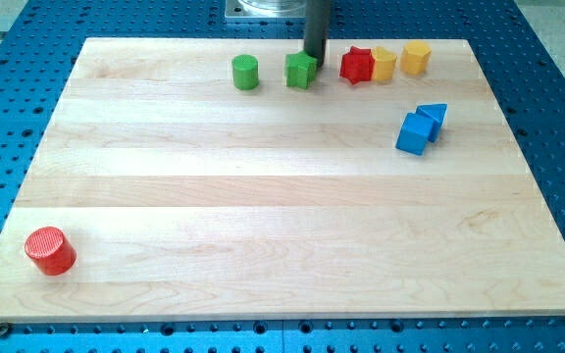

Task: Push the green star into the green circle

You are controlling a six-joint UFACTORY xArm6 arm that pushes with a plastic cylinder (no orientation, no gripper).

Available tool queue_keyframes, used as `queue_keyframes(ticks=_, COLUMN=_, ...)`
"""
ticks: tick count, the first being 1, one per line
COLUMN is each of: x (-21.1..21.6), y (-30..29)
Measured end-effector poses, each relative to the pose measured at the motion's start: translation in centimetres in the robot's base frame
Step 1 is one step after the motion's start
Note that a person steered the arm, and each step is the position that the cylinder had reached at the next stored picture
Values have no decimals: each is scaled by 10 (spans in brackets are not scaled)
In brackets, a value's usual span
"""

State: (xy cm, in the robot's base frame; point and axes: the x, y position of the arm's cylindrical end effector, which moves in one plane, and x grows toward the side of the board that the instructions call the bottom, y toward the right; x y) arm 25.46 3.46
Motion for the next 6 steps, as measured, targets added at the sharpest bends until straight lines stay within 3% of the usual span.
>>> queue_keyframes(ticks=4, x=65, y=3)
queue_keyframes(ticks=6, x=39, y=-38)
